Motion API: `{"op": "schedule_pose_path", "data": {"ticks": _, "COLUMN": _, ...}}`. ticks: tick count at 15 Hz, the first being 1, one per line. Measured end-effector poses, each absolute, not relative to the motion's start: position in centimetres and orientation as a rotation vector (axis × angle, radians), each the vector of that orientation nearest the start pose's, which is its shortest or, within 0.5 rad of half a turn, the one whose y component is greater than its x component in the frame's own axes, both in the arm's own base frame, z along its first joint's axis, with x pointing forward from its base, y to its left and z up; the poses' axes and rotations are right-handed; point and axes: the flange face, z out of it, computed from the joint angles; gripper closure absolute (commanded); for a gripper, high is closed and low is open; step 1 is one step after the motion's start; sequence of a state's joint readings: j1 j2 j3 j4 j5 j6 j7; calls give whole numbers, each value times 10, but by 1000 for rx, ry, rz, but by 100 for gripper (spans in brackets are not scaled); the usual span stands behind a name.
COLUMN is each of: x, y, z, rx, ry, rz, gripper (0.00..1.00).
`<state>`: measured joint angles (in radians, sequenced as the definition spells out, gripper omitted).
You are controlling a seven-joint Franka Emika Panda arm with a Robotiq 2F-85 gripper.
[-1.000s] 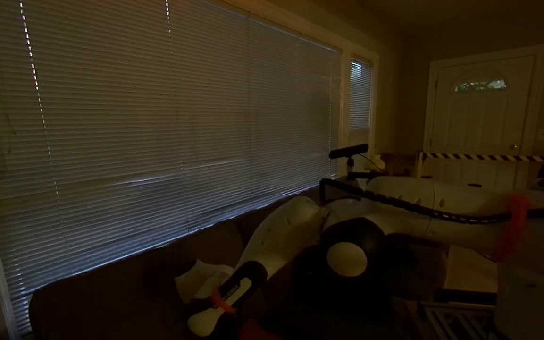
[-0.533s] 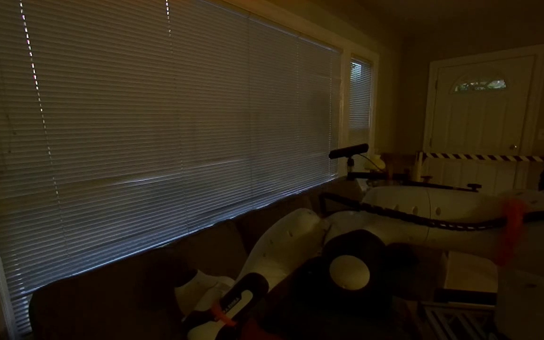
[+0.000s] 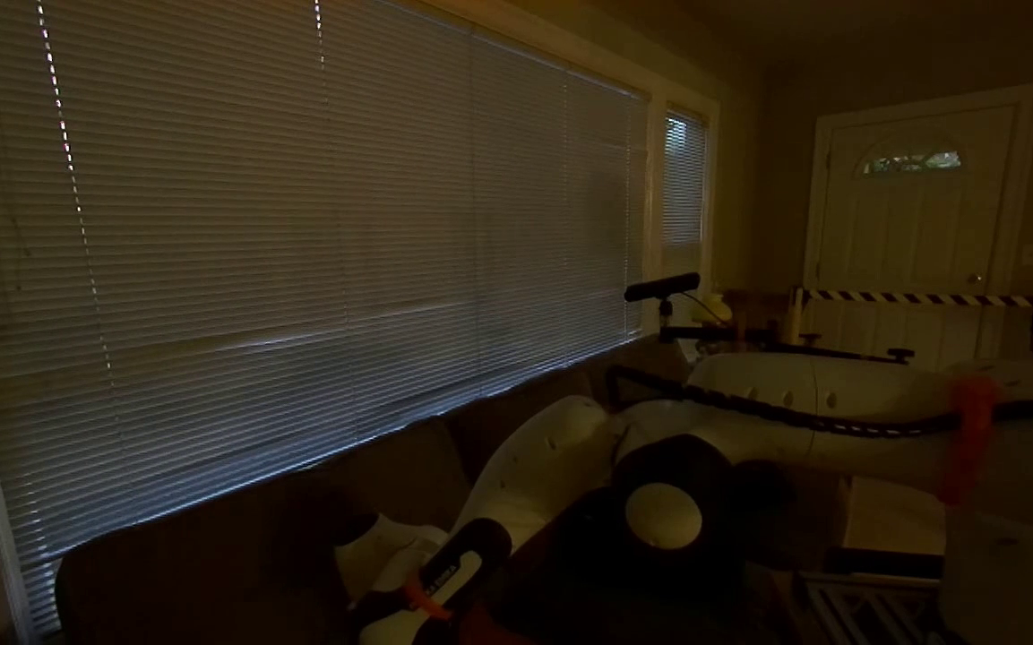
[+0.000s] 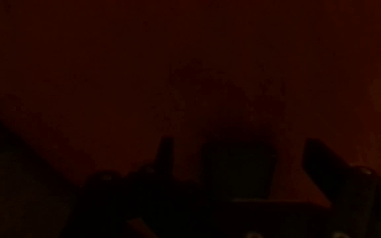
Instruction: Pick up the black objects from the orange pillow and place them on the left armrest of the sofa.
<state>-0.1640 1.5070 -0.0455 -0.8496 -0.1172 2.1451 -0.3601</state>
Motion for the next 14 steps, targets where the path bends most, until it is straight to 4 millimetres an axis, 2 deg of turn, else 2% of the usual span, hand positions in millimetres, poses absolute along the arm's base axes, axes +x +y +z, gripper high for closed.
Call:
{"op": "schedule_pose_path", "data": {"ticks": 4, "x": 702, "y": -142, "z": -63, "rx": -3172, "ry": -413, "rz": 372, "gripper": 0}}
{"op": "schedule_pose_path", "data": {"ticks": 7, "x": 708, "y": -142, "z": -62, "rx": -3196, "ry": -451, "rz": 259, "gripper": 0}}
{"op": "schedule_pose_path", "data": {"ticks": 10, "x": 707, "y": -144, "z": -68, "rx": -3206, "ry": -489, "rz": 176, "gripper": 0}}
{"op": "schedule_pose_path", "data": {"ticks": 14, "x": 698, "y": -142, "z": -79, "rx": -3188, "ry": -527, "rz": 204, "gripper": 0}}
